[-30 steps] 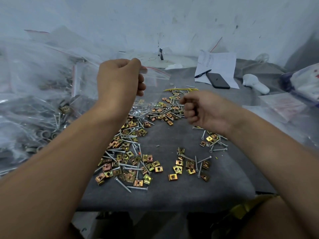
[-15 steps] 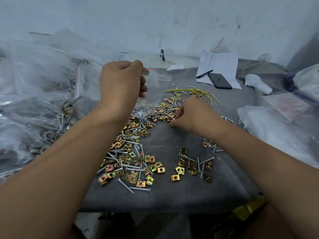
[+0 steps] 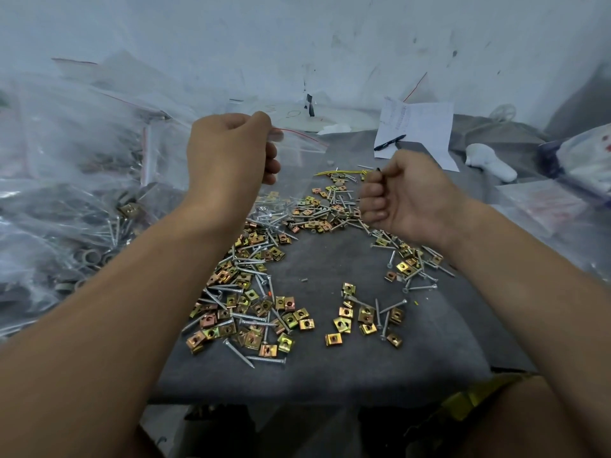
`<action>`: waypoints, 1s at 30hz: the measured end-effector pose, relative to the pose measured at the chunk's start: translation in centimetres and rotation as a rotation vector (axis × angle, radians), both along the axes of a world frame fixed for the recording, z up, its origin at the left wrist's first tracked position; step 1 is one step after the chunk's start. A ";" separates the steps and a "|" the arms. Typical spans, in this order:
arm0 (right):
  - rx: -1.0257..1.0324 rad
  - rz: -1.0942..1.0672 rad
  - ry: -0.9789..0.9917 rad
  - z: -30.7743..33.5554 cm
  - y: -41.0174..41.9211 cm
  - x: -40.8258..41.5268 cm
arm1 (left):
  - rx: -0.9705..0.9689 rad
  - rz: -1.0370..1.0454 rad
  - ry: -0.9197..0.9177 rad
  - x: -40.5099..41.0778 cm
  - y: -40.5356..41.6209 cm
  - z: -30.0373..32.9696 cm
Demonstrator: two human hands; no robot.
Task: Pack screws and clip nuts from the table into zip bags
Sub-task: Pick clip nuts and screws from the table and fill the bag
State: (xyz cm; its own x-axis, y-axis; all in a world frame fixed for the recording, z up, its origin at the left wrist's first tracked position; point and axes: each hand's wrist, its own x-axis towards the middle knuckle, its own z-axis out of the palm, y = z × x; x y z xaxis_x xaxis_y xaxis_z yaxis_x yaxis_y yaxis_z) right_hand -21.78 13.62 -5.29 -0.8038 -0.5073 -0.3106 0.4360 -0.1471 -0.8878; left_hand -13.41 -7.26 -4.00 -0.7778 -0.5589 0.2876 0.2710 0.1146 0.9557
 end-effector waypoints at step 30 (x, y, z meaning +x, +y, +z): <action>1.271 0.066 1.167 -3.4 -5.1 0.6 | -0.011 0.005 -0.022 0.3 -0.1 0.0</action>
State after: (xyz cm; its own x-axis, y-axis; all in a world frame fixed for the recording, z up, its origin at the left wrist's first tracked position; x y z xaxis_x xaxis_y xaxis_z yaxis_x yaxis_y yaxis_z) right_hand -21.14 8.48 -8.74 -0.8683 -0.4645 0.1743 -0.4953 0.8313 -0.2523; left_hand -13.10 -7.33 -4.03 -0.7811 -0.5599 0.2765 0.2492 0.1266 0.9601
